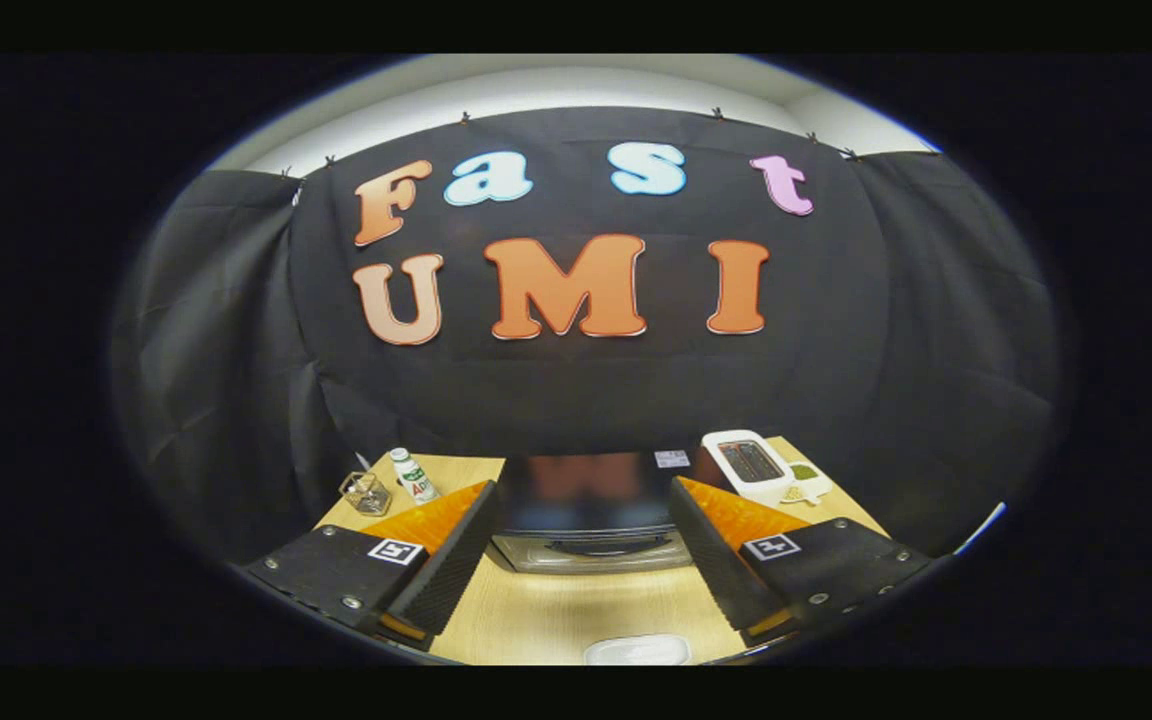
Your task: Open the toaster oven, put the food inside, and close the toaster oven door.
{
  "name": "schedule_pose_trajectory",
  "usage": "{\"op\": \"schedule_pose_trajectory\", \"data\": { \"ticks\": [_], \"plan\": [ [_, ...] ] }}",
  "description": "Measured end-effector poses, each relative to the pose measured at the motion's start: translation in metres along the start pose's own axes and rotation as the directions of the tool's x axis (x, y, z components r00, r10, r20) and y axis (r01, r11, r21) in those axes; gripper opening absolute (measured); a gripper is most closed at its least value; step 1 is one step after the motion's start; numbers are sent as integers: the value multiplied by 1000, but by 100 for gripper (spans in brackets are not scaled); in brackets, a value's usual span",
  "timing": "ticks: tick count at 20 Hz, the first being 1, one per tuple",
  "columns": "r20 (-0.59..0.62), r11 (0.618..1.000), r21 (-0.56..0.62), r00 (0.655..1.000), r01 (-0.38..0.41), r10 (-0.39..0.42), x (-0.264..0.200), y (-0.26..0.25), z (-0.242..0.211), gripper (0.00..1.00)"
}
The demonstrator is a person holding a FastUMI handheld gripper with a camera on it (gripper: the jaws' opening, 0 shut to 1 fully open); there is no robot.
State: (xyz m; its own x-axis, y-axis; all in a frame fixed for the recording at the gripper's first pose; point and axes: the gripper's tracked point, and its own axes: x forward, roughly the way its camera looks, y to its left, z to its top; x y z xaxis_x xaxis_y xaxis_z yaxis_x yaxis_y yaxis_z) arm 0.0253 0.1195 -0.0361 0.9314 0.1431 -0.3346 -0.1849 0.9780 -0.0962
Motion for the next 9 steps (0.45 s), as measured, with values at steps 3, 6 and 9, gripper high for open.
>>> {"op": "schedule_pose_trajectory", "data": {
  "ticks": [3,6,9],
  "plan": [
    [20,1000,11,1000,10,-10,-11,-4,6,100],
    [27,1000,8,1000,9,-9,-17,-3,8,100],
    [32,1000,-3,999,10,-10,-24,-3,8,100]
  ]
}}
